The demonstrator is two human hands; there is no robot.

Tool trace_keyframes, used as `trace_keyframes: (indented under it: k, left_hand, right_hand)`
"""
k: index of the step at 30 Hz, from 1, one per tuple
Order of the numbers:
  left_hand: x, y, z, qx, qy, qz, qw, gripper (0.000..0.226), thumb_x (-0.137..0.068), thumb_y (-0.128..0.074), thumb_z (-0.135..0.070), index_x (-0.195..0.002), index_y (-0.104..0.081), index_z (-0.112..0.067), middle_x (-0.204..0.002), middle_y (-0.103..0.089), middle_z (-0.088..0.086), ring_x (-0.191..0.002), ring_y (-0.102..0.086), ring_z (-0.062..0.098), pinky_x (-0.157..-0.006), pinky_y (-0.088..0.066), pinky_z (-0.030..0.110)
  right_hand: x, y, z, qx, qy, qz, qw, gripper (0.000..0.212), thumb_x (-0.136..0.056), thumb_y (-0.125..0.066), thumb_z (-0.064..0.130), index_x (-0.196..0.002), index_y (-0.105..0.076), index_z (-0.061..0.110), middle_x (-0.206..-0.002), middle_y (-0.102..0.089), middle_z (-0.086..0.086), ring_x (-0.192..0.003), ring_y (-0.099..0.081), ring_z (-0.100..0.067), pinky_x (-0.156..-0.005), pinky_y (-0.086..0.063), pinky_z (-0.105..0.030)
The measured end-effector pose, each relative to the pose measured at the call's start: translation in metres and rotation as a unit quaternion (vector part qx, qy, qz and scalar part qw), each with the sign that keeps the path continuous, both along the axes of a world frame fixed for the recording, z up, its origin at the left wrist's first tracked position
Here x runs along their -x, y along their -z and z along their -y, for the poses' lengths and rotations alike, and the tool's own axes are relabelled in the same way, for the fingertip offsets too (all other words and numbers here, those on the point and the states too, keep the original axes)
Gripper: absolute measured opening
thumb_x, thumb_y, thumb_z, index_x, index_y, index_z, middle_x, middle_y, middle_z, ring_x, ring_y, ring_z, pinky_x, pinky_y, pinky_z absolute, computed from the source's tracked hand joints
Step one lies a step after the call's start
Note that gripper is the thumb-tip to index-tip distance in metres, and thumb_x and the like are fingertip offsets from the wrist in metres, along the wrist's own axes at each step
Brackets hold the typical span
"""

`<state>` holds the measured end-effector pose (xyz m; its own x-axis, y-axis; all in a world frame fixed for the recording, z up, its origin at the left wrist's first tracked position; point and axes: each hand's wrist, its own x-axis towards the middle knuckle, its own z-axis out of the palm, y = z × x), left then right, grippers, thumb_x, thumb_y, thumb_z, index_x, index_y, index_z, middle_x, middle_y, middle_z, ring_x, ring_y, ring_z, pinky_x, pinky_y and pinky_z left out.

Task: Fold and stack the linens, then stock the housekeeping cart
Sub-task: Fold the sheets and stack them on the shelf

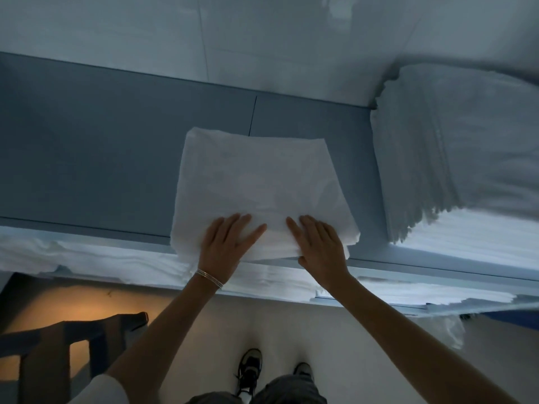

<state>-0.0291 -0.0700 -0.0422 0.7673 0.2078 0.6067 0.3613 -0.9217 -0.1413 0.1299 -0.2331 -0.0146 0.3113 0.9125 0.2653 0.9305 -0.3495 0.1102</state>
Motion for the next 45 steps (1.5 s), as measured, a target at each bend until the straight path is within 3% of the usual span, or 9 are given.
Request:
trace_keyframes:
  k: [4,7,11,14,20,25,30,39,45]
  left_hand:
    - [-0.008,-0.027,-0.013,0.061,0.009,-0.012,0.998,0.064,-0.052,-0.062,0.012,-0.109,-0.068,-0.017,-0.107,-0.069,0.002,-0.093,-0.067,0.021,-0.092,-0.04,0.033]
    - [-0.014,-0.051,-0.016,0.1,0.029,-0.025,0.994,0.053,-0.047,-0.071,0.006,-0.095,-0.072,-0.016,-0.096,-0.072,0.0,-0.082,-0.069,0.02,-0.085,-0.042,0.03]
    - [-0.019,-0.074,-0.025,0.154,0.04,-0.071,0.985,0.064,-0.03,-0.082,-0.004,-0.092,-0.073,-0.018,-0.09,-0.073,-0.002,-0.076,-0.07,0.018,-0.074,-0.052,0.026]
    - [-0.02,-0.075,-0.025,0.128,0.022,-0.078,0.988,0.073,-0.032,-0.084,-0.007,-0.104,-0.068,-0.015,-0.1,-0.071,0.003,-0.087,-0.068,0.022,-0.086,-0.05,0.033]
    - [-0.005,-0.053,-0.028,-0.007,-0.066,-0.112,0.992,0.095,-0.053,-0.082,-0.01,-0.137,-0.038,-0.016,-0.132,-0.05,0.016,-0.123,-0.047,0.044,-0.107,-0.02,0.066]
    - [-0.012,-0.063,-0.055,0.015,-0.049,-0.108,0.993,0.093,-0.05,-0.084,-0.011,-0.131,-0.039,-0.013,-0.113,-0.062,0.017,-0.101,-0.06,0.037,-0.101,-0.039,0.056]
    - [-0.026,-0.084,-0.067,0.073,-0.03,-0.146,0.986,0.095,-0.029,-0.088,-0.019,-0.114,-0.044,-0.016,-0.09,-0.064,0.01,-0.07,-0.061,0.031,-0.072,-0.052,0.037]
    - [-0.015,-0.11,-0.043,0.071,0.006,-0.192,0.979,0.09,-0.026,-0.086,-0.022,-0.106,-0.045,-0.018,-0.085,-0.061,0.01,-0.069,-0.058,0.031,-0.063,-0.049,0.037]
    - [0.002,-0.142,0.005,0.074,0.039,-0.244,0.966,0.083,-0.022,-0.089,-0.032,-0.098,-0.062,-0.013,-0.084,-0.061,0.011,-0.068,-0.059,0.032,-0.061,-0.05,0.039]
  right_hand:
    - [0.026,0.004,-0.001,0.009,0.026,0.029,0.999,0.106,-0.053,-0.081,0.018,-0.144,-0.027,0.009,-0.138,-0.047,-0.022,-0.132,-0.042,-0.034,-0.107,-0.029,-0.061]
    - [0.028,0.002,-0.01,0.024,0.031,0.071,0.997,0.124,-0.051,-0.087,0.03,-0.15,-0.015,0.015,-0.147,-0.032,-0.027,-0.139,-0.027,-0.039,-0.108,-0.018,-0.067]
    - [-0.012,-0.013,-0.026,-0.078,0.018,0.091,0.993,0.109,-0.061,-0.081,0.01,-0.149,-0.019,0.025,-0.13,-0.054,-0.023,-0.122,-0.049,-0.035,-0.106,-0.034,-0.055]
    - [-0.027,-0.03,-0.033,-0.128,0.0,0.057,0.99,0.09,-0.055,-0.081,0.011,-0.137,-0.043,0.014,-0.101,-0.067,-0.01,-0.085,-0.065,-0.024,-0.077,-0.052,-0.034]
    - [-0.035,-0.047,-0.046,-0.111,0.001,0.073,0.991,0.05,-0.057,-0.079,0.016,-0.105,-0.066,0.009,-0.09,-0.069,-0.007,-0.071,-0.065,-0.026,-0.066,-0.053,-0.032]
    - [-0.029,-0.055,-0.058,-0.096,0.027,0.046,0.994,0.054,-0.049,-0.081,0.017,-0.1,-0.065,0.01,-0.088,-0.068,-0.007,-0.071,-0.063,-0.027,-0.074,-0.051,-0.035]
    - [-0.03,-0.061,-0.06,-0.034,0.079,0.003,0.996,0.072,-0.038,-0.087,0.019,-0.105,-0.063,0.014,-0.091,-0.065,-0.009,-0.077,-0.064,-0.031,-0.073,-0.052,-0.038]
    - [-0.019,-0.077,-0.027,0.001,0.058,0.005,0.998,0.092,-0.028,-0.087,0.03,-0.108,-0.045,0.015,-0.088,-0.058,-0.011,-0.072,-0.057,-0.027,-0.06,-0.045,-0.031]
    - [0.007,-0.104,0.032,0.023,0.07,-0.02,0.997,0.084,-0.025,-0.089,0.033,-0.101,-0.061,0.012,-0.086,-0.059,-0.011,-0.07,-0.058,-0.027,-0.058,-0.05,-0.031]
